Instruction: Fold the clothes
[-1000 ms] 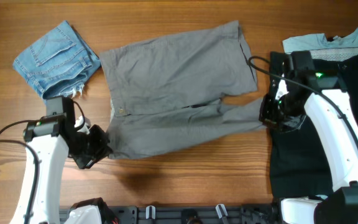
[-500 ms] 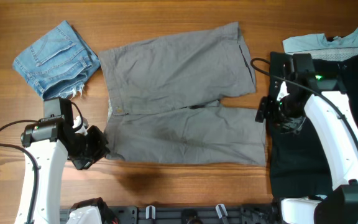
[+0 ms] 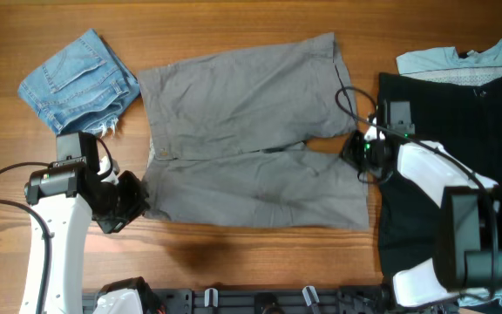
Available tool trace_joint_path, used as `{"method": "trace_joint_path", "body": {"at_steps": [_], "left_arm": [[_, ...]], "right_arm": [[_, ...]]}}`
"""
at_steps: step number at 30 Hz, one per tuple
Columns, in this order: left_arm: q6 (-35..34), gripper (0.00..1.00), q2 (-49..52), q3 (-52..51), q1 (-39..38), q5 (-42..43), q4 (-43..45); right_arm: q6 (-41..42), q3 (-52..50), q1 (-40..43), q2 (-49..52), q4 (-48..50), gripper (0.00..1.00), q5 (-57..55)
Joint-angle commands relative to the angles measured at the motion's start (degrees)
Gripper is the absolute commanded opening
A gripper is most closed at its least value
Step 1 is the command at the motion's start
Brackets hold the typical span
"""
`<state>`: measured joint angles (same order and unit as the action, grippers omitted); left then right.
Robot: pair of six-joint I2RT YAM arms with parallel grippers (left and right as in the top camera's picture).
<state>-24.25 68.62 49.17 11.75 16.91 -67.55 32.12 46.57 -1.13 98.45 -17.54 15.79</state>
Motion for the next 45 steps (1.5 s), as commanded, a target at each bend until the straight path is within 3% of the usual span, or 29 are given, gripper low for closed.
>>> {"method": "trace_joint_path", "body": {"at_steps": [1, 6, 9, 11, 12, 13, 16, 18, 21, 22, 23, 24, 25, 31, 36, 37, 39, 40, 45], "left_arm": [[0.87, 0.04, -0.76, 1.18, 0.42, -1.11, 0.70], [-0.04, 0.04, -0.76, 1.18, 0.42, -0.87, 2.23], [-0.37, 0.04, -0.76, 1.18, 0.42, 0.39, 3.26], [-0.35, 0.04, -0.76, 1.18, 0.42, 0.37, 3.26], [-0.35, 0.04, -0.76, 1.18, 0.42, 0.31, 3.23], [-0.35, 0.04, -0.76, 1.18, 0.42, 0.31, 3.23], [-0.35, 0.04, -0.76, 1.18, 0.42, 0.33, 3.23], [-0.15, 0.04, -0.76, 1.18, 0.42, 0.35, 3.23], [-0.13, 0.04, -0.76, 1.18, 0.42, 0.37, 3.13], [-0.13, 0.04, -0.76, 1.18, 0.42, 0.35, 3.06], [-0.13, 0.04, -0.76, 1.18, 0.42, 0.35, 2.99], [-0.15, 0.04, -0.76, 1.18, 0.42, 0.37, 2.99], [-0.13, 0.04, -0.76, 1.18, 0.42, 0.37, 2.99], [-0.11, 0.04, -0.76, 1.18, 0.42, -0.31, 2.62], [-0.13, 0.04, -0.76, 1.18, 0.42, -1.38, 4.02], [-0.13, 0.04, -0.76, 1.18, 0.42, -1.38, 4.37], [-0.13, 0.04, -0.76, 1.18, 0.42, -1.38, 4.63], [-0.15, 0.04, -0.76, 1.18, 0.42, -1.36, 4.76], [-0.13, 0.04, -0.76, 1.18, 0.37, -1.36, 4.55]], "right_arm": [[1.07, 0.44, 0.37, 10.21, 7.43, 0.05, -4.35], [-3.56, 7.85, 0.90, 8.33, 8.24, 0.04, -2.75], [-10.49, 14.08, 0.90, 1.97, -5.51, 0.12, 1.88], [-11.02, 14.84, 0.90, -1.22, -14.25, 0.38, 1.84], [-10.97, 14.84, 0.90, -2.78, -19.63, 0.64, 1.03], [-10.97, 14.82, 0.90, -3.61, -23.69, 0.76, -0.52], [-9.09, 14.08, 0.90, -3.63, -33.68, 0.89, -8.26], [-9.16, 11.04, 0.90, -3.13, -32.76, 0.88, -8.04], [-9.16, 6.21, 0.90, -2.23, -26.86, 0.71, -6.32], [-9.29, 5.07, 0.90, -2.08, -24.85, 0.57, -4.63], [-10.34, 4.22, 0.90, -2.03, -22.32, 0.31, -2.23], [-12.52, 4.22, 0.90, -2.03, -20.15, 0.13, 0.04], [-13.25, 4.96, 0.90, -2.36, -19.04, 0.04, 1.81], [-18.56, 15.58, 1.22, -4.70, -18.36, 0.04, 3.54], [-16.85, 18.32, 1.20, -4.13, -8.13, 0.06, 3.15], [-15.98, 18.25, 1.20, -3.50, -6.43, 0.14, 3.13], [-15.65, 18.25, 1.20, -2.38, -5.84, 0.79, 3.02], [-15.63, 18.25, 1.22, -2.01, -6.80, 0.92, 2.14], [-15.56, 18.23, 1.44, -1.33, -21.29, 0.91, -7.56]]}}
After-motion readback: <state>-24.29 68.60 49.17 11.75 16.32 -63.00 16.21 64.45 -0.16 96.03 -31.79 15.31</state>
